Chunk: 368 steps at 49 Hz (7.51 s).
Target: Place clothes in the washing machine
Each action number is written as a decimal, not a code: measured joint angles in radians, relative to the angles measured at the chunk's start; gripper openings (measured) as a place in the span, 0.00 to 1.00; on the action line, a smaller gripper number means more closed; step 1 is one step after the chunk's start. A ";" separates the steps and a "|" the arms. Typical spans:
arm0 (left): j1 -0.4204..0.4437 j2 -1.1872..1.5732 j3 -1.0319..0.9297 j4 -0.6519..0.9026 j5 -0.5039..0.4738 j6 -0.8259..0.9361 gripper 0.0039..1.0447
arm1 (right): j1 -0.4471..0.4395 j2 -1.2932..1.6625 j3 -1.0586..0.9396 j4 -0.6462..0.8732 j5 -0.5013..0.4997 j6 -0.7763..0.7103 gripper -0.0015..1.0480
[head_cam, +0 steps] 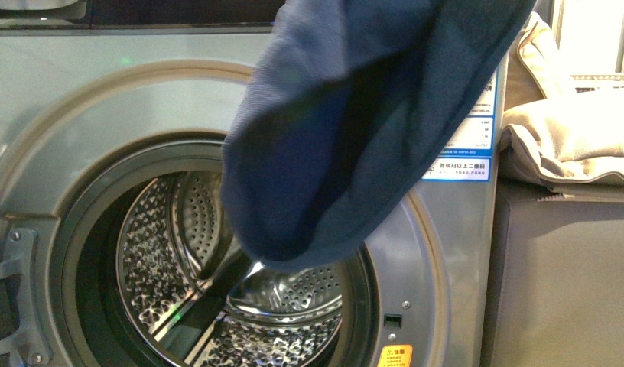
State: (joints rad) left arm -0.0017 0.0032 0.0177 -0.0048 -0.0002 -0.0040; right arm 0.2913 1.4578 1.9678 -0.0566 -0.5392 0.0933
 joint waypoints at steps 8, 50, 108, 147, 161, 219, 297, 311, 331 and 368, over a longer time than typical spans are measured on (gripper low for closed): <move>0.186 0.135 0.001 0.258 0.410 -0.189 0.94 | 0.000 0.000 0.000 0.000 0.001 0.000 0.15; -0.120 1.105 0.729 1.210 0.627 -0.681 0.94 | -0.001 0.000 0.000 0.000 0.000 0.000 0.15; -0.637 1.543 1.257 1.159 0.436 -0.366 0.94 | -0.001 0.000 0.000 0.000 -0.001 0.000 0.15; -0.705 1.581 1.382 1.050 0.308 -0.288 0.94 | -0.001 0.000 0.000 0.000 0.001 0.000 0.15; -0.720 1.630 1.458 0.973 0.177 -0.224 0.94 | -0.001 0.000 0.000 0.000 0.006 0.000 0.15; -0.501 1.520 0.979 1.050 0.058 -0.171 0.11 | -0.001 -0.005 0.001 0.001 0.007 0.000 0.93; -0.218 2.136 0.972 1.056 0.018 -0.068 0.10 | 0.000 -0.005 0.000 0.003 0.014 -0.002 0.93; -0.207 2.254 1.177 0.952 -0.028 -0.068 0.10 | 0.029 -0.193 -0.328 0.219 0.532 -0.109 0.93; -0.168 2.468 1.625 0.729 -0.103 -0.064 0.10 | -0.084 -0.494 -1.003 0.274 0.737 0.059 0.93; -0.159 3.005 2.715 0.175 -0.153 -0.022 0.10 | -0.189 -0.852 -1.734 0.423 0.637 -0.091 0.02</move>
State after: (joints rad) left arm -0.1604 3.0081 2.7327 0.1707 -0.1528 -0.0257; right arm 0.1020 0.6060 0.2340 0.3668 0.0978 0.0025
